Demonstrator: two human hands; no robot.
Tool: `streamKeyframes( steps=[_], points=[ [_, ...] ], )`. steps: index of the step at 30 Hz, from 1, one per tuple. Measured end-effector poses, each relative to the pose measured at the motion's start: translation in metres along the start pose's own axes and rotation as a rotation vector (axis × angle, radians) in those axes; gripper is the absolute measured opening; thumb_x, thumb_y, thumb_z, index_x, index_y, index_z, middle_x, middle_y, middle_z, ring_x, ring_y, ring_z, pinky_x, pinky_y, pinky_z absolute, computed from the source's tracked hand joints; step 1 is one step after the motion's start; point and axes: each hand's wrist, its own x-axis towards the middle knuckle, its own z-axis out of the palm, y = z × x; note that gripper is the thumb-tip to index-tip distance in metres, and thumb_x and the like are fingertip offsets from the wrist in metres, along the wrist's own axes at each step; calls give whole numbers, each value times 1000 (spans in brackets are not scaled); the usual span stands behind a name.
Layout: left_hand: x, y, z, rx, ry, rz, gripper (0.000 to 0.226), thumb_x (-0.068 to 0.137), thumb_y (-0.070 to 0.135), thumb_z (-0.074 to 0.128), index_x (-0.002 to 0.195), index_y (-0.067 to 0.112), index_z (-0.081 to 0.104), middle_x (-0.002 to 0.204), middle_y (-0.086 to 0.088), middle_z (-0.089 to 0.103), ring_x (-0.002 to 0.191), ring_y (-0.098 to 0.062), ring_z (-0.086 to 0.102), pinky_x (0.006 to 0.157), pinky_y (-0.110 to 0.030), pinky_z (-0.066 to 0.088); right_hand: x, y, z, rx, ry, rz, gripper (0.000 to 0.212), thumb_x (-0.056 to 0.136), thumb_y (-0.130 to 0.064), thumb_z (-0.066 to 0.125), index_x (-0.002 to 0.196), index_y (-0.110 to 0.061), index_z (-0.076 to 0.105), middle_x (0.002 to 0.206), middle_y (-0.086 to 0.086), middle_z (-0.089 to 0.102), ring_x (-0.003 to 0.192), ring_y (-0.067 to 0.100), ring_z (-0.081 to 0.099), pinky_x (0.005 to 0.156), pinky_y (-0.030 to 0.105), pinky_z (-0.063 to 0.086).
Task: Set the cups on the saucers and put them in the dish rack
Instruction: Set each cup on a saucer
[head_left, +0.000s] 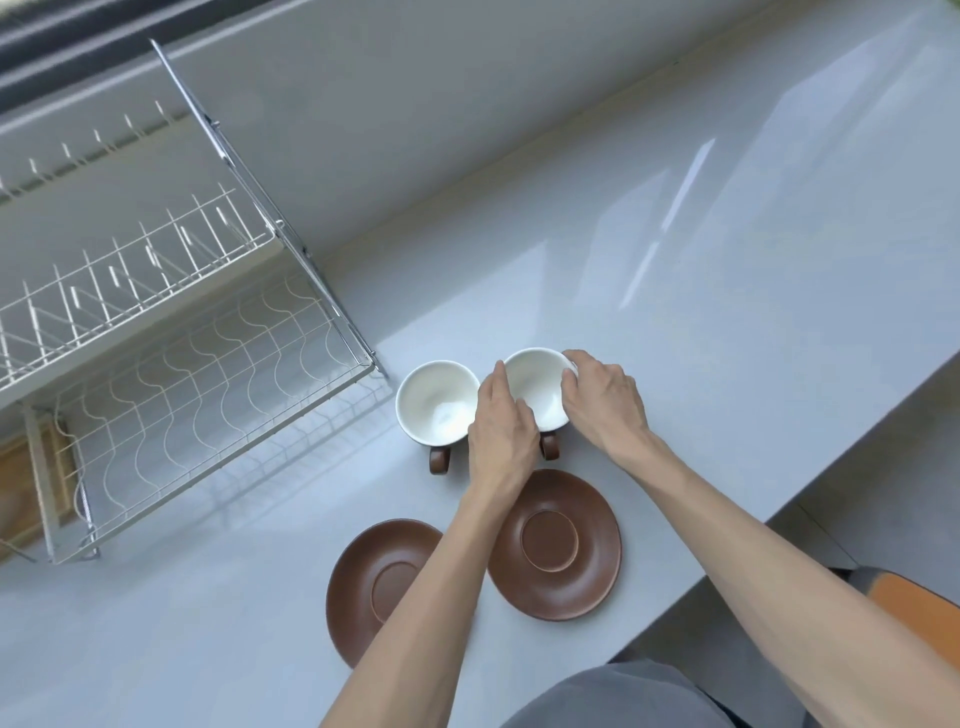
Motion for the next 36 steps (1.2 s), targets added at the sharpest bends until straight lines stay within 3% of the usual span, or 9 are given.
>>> streamKeyframes(
  steps=[6, 14, 23, 30, 34, 36],
  points=[
    [1, -1, 1, -24, 4, -19, 63, 99, 0, 34, 160, 10, 23, 162, -9, 36, 147, -26, 36, 109, -34, 32, 2, 3, 4, 36, -12, 19, 43, 92, -9, 35, 129, -15, 54, 94, 22, 67, 90, 45, 59, 76, 44, 47],
    [-10, 7, -5, -58, 3, 3, 62, 98, -2, 37, 159, 7, 27, 162, -10, 38, 148, -25, 36, 111, -28, 29, -8, 5, -5, 24, 22, -3, 38, 88, -4, 35, 116, -10, 59, 87, 21, 67, 80, 43, 58, 67, 41, 43],
    [-37, 14, -19, -94, -2, 29, 61, 98, -1, 40, 157, 9, 32, 158, -8, 43, 142, -27, 44, 113, -33, 33, -34, 5, -18, 49, 60, -18, 36, 90, -6, 36, 116, -9, 60, 91, 22, 68, 85, 45, 59, 74, 45, 49],
    [-71, 11, -30, -132, -13, -9, 57, 93, 3, 43, 150, 12, 46, 142, -20, 57, 128, -38, 53, 109, -47, 42, -68, 7, -21, 69, 65, -16, 35, 90, -9, 34, 115, -12, 58, 87, 23, 68, 86, 45, 60, 77, 45, 50],
    [-93, 3, -35, -198, -26, -14, 57, 92, 4, 43, 147, 17, 50, 134, -11, 64, 95, -24, 60, 95, -27, 45, -94, 13, -20, 65, 90, -37, 34, 91, -11, 35, 115, -11, 59, 91, 22, 68, 86, 46, 57, 74, 44, 44],
    [-105, -3, -35, -250, -43, -45, 57, 92, 6, 43, 147, 20, 51, 130, -13, 67, 93, -25, 63, 94, -27, 48, -107, 16, -18, 61, 88, -42, 34, 91, -11, 34, 114, -12, 59, 91, 21, 68, 86, 46, 57, 74, 44, 45]
  ],
)
